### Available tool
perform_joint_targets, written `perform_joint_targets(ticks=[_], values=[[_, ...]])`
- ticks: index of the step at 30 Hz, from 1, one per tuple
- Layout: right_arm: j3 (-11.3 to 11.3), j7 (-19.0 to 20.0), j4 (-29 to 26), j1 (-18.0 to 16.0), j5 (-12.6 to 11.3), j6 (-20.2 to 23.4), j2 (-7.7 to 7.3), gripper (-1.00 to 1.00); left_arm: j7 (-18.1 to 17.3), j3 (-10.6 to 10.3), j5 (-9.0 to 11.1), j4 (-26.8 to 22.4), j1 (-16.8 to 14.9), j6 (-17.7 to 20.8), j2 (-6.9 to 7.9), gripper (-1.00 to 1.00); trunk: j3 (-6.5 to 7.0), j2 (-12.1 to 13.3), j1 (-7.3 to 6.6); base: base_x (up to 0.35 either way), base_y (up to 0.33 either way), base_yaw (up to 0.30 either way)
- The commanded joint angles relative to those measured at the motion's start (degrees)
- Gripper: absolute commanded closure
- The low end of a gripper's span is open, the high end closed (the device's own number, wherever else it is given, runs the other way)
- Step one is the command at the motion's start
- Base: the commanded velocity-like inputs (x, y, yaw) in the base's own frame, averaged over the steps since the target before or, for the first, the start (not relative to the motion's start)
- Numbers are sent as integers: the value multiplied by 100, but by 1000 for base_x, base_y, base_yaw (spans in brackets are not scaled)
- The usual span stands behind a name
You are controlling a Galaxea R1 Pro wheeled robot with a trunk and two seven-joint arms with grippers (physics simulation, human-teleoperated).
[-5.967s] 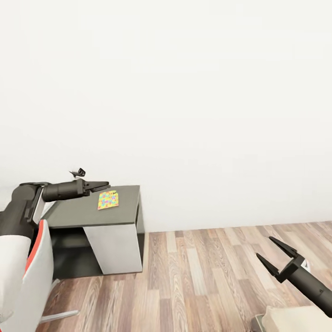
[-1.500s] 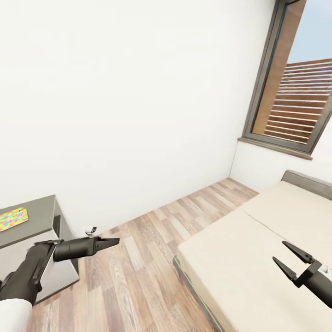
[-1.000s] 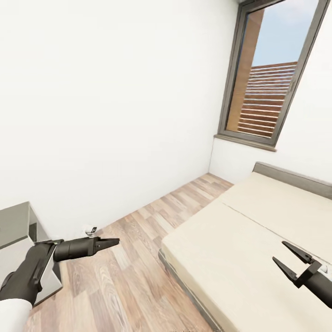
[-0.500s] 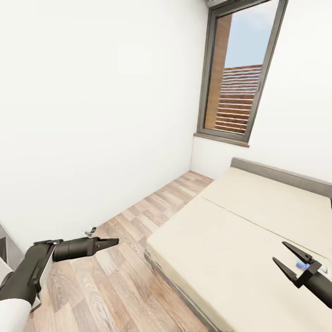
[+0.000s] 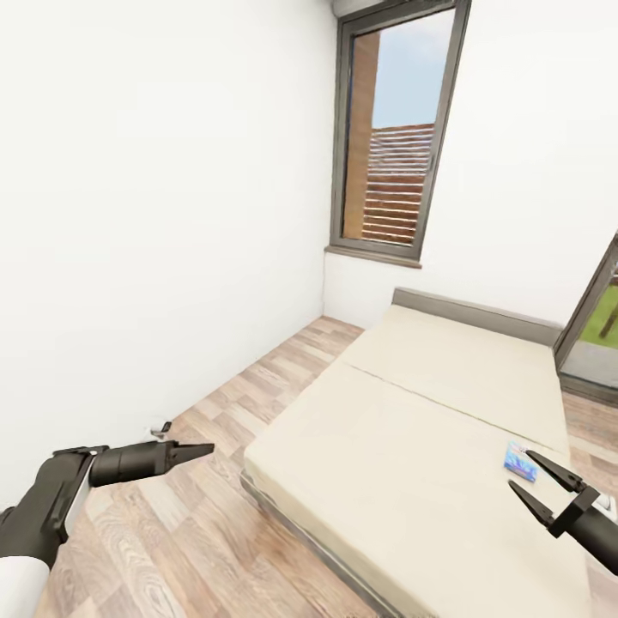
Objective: Put all the toys in the child's room - the three board games (two on the bed and one on the table), the two jigsaw puzzles on the table, and the tennis ball on the table - inside the toy box on the table in the child's room.
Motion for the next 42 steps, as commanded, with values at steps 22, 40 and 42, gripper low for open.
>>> perform_joint_targets(ticks=[22, 40, 42], values=[[-402, 40, 461, -10, 52, 28, -55, -100, -22, 77, -10, 23, -162, 792, 357, -100, -13, -13, 4, 0, 0, -278], [-407, 37, 405, -9, 202, 28, -39, -100, 317, 77, -150, 152, -273, 932, 350, -100, -13, -13, 4, 0, 0, -138], [-410, 37, 405, -8, 205, 28, -40, -100, 400, 75, -151, 153, -274, 933, 344, -100, -13, -13, 4, 0, 0, -16]])
